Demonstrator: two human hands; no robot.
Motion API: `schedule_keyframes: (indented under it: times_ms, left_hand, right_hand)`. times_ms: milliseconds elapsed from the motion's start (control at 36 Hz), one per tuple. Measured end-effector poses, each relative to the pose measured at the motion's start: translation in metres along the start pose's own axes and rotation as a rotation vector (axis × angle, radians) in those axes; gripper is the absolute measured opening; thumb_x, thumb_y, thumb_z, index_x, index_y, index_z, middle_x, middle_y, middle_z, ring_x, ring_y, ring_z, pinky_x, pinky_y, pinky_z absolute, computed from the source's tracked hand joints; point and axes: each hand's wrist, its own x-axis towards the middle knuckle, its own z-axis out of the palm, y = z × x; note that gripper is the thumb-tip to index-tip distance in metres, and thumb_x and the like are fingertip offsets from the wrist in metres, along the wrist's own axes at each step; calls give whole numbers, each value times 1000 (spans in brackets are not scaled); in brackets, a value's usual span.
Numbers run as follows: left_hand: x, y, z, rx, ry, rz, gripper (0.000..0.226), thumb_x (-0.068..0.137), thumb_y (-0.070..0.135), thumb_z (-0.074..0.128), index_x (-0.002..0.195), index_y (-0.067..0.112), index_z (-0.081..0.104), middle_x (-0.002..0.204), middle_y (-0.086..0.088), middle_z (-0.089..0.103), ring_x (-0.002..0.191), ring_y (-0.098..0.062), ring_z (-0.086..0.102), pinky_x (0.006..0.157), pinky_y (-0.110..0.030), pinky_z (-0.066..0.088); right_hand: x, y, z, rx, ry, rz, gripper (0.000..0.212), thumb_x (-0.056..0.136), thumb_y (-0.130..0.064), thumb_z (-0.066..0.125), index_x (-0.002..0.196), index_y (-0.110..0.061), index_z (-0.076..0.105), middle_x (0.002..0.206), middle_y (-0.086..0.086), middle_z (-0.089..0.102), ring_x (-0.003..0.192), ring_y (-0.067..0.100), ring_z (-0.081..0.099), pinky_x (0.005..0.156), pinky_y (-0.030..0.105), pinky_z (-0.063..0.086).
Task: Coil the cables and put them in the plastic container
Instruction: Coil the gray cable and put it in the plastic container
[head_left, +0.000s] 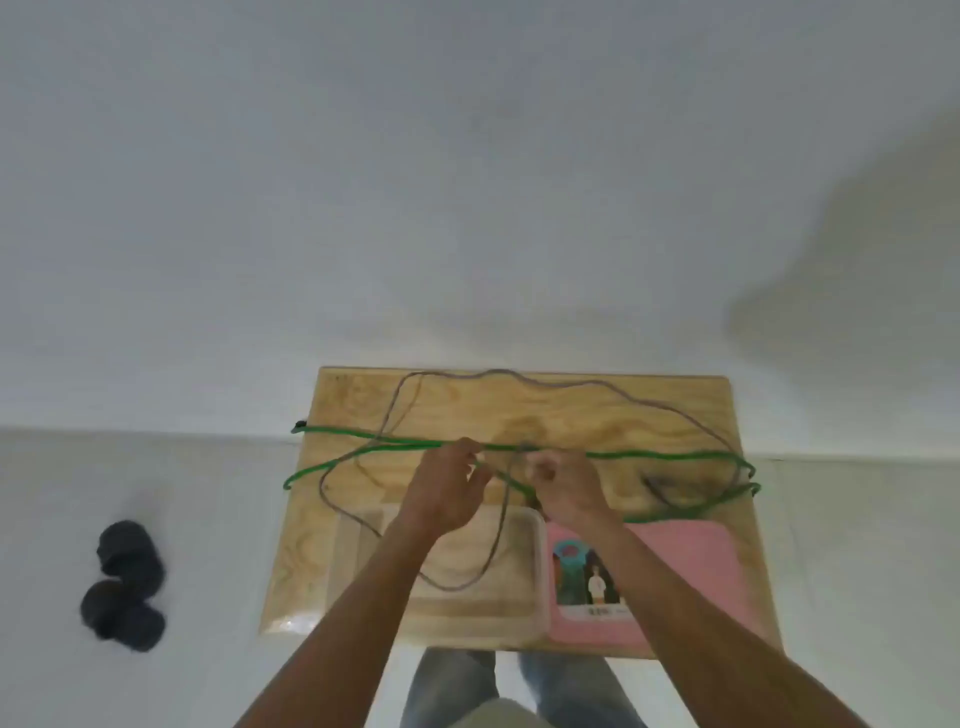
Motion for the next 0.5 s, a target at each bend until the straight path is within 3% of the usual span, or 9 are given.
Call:
schedule_keyframes:
  times_ms: [111, 194, 278, 361, 417, 500]
  left_hand:
    - [21, 1, 20, 95, -134, -82, 28, 94, 32, 56, 95, 6, 67, 102, -19, 72, 101, -40, 65, 78, -40, 52]
    - [31, 2, 31, 116, -221, -83, 34, 99, 33, 51, 75, 10, 61, 93, -22, 70, 93, -41, 65, 68, -36, 45]
    - [36, 4, 33, 112, -250, -108, 39, 100, 28, 51, 67, 9, 60, 88, -24, 69, 87, -41, 65, 62, -33, 38]
    - [39, 8, 29, 32, -271, -177, 30, 93, 22, 57, 73, 3, 69, 87, -22, 72, 88, -40, 67, 67, -35, 47]
    - [39, 11, 24, -67, -250, -239, 28, 79, 26, 63, 86, 3, 78, 89, -19, 76, 89, -35, 71, 78, -39, 58]
    - [41, 14, 18, -254, -192, -310, 34, 61, 29, 63, 79, 4, 79, 79, -17, 76, 79, -30, 74, 78, -47, 61]
  right_hand:
    - [6, -2, 10, -31, -28, 83, 23, 96, -10, 53, 110, -10, 72, 109, 8, 71, 104, 23, 65, 83, 26, 47]
    - [16, 4, 17, 77, -31, 110, 20, 95, -2, 55, 104, -1, 72, 107, 11, 72, 99, 16, 64, 89, 19, 50]
    - [20, 6, 19, 82, -8, 120, 19, 94, -3, 57, 102, -4, 74, 101, 5, 74, 98, 15, 66, 72, 6, 44]
    - [22, 5, 17, 141, -22, 123, 25, 95, 3, 51, 110, 1, 71, 102, 6, 72, 95, 11, 64, 64, -4, 40]
    - [24, 4, 16, 142, -13, 96, 28, 93, 4, 51, 110, -3, 72, 105, 6, 74, 96, 10, 65, 73, 1, 44]
    - [24, -2, 11, 193, -21, 55, 28, 93, 5, 52, 107, -6, 74, 102, 4, 74, 98, 16, 67, 87, 19, 49]
